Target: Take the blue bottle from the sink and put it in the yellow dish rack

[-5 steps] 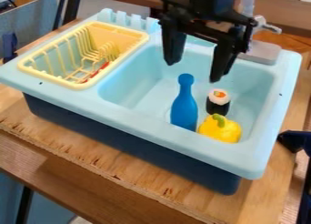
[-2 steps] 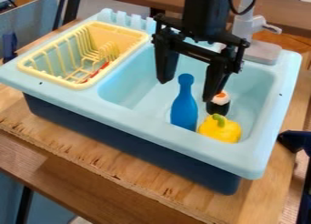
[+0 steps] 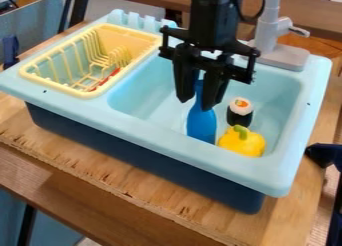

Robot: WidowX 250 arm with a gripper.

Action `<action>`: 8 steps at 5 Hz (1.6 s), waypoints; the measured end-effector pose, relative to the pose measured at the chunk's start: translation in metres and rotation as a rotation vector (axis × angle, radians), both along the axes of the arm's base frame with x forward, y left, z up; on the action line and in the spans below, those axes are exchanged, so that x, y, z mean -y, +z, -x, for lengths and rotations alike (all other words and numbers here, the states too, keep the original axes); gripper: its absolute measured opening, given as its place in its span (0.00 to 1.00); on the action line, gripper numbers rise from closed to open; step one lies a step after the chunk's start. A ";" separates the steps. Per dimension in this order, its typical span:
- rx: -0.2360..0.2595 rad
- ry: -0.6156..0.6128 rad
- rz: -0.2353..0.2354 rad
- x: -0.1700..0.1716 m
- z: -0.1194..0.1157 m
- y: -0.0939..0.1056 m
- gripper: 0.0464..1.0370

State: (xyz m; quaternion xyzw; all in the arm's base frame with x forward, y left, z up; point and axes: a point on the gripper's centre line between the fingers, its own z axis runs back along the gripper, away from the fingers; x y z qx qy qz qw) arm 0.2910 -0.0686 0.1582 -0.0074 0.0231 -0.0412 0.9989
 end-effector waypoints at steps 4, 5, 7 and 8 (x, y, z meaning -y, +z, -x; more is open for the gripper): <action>0.170 0.049 -0.040 -0.030 -0.002 0.078 0.26; 0.156 0.097 -0.062 -0.053 0.003 0.091 0.26; 0.168 0.360 -0.018 -0.131 0.031 0.108 0.26; 0.160 0.447 0.007 -0.159 0.042 0.111 0.26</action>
